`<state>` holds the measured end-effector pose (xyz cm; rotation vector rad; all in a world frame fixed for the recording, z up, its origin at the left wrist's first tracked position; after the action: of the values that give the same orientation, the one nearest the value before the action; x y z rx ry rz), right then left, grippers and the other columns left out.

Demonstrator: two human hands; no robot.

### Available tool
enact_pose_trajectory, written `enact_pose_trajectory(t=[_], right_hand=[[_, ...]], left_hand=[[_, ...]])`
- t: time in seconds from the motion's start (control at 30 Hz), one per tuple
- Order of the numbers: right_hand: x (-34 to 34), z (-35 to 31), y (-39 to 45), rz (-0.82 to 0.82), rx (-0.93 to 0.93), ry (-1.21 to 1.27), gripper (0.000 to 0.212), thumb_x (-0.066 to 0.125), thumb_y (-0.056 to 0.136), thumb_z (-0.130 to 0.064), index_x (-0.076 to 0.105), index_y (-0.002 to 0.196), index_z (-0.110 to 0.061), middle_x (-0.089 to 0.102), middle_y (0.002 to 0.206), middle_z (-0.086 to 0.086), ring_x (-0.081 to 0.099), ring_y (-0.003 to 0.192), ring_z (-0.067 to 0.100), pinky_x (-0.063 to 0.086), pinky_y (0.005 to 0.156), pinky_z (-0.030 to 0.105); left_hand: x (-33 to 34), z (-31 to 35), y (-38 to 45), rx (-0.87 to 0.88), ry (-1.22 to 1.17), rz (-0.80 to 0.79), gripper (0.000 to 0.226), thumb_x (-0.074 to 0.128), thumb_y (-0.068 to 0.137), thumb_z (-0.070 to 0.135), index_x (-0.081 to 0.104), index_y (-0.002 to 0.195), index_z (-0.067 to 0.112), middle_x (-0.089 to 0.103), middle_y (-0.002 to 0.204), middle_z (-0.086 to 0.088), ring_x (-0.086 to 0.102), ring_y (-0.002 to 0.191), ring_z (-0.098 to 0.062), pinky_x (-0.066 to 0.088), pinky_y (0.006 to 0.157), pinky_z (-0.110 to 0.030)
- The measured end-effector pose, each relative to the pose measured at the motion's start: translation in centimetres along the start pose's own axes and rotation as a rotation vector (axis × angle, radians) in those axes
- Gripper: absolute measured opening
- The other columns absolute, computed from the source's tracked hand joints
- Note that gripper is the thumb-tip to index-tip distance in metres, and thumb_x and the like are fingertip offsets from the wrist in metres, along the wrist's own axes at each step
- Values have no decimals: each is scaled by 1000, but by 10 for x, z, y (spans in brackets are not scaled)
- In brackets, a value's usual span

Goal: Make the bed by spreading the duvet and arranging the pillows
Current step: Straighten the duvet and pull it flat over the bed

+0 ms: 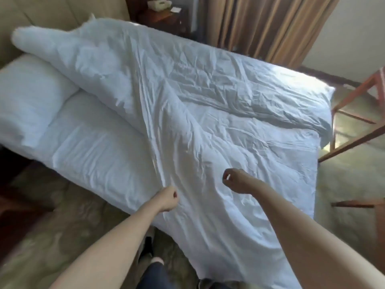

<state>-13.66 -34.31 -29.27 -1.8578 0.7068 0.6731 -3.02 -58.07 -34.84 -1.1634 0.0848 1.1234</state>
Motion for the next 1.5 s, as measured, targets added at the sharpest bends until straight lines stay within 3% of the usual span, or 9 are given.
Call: enact_pose_trajectory(t=[0.23,0.37,0.57,0.67,0.83,1.03,1.17,1.37,1.5], right_hand=[[111,7,25,-155,-127,-51,33,54,96,-30,52,127,-19,67,114,10,60,108,30,48,90,34],[174,29,42,-248,-163,-123,49,52,97,-34,39,142,-22,61,128,10,54,120,31,44,98,36],[244,91,42,-295,-70,-73,65,55,97,-38,25,152,-22,58,132,17,51,126,32,39,97,29],[268,121,40,-308,-28,-45,83,61,90,-51,15,155,-31,50,143,15,47,132,32,39,105,31],[277,121,41,-305,-44,66,92,58,85,-65,10,157,-33,28,160,3,34,143,28,28,115,30],[267,115,-23,-340,19,483,72,50,87,-69,31,147,-33,55,128,7,56,115,26,48,98,43],[253,116,-103,-436,63,815,58,46,86,-73,51,129,-34,55,132,2,60,113,22,53,92,45],[123,111,-149,-225,30,738,58,52,86,-69,65,103,-15,61,95,5,61,92,22,52,82,40],[44,126,-155,-122,-27,448,50,64,83,-52,63,93,-3,64,85,11,63,84,27,52,73,35]], left_hand=[[106,-60,-8,-242,-215,-17,28,48,96,35,50,116,15,56,116,-6,57,103,-23,50,94,-39],[164,-94,11,-312,-390,-12,73,59,93,41,18,149,18,38,144,-7,44,129,-26,41,107,-38],[266,-123,40,-372,-638,116,127,80,79,38,-21,154,22,-8,164,-6,1,151,-26,17,121,-45],[293,-129,56,-388,-815,247,140,91,65,31,-16,155,17,3,163,-5,12,150,-25,22,120,-43],[322,-128,53,-478,-1118,412,83,94,60,30,52,125,2,61,121,-6,58,109,-21,49,94,-33],[297,-46,-21,-233,-729,350,36,78,76,30,70,105,10,71,91,3,69,89,-19,57,75,-31],[275,15,-79,-207,-296,266,31,73,75,43,52,77,20,62,83,-3,65,87,-28,51,74,-36],[253,153,-134,63,-605,318,18,68,84,11,62,86,27,65,78,16,68,88,-12,45,61,-8],[240,234,-139,93,-670,382,31,59,82,10,66,112,11,72,105,-4,67,100,-19,57,82,-32]])
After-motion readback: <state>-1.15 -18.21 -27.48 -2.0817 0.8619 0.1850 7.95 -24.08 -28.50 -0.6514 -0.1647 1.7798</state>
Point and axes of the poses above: each hand's wrist, its own y-axis towards the middle knuckle, its own x-axis out of the palm, z = x × y, the point moved 6 cm from there along y, towards the middle knuckle
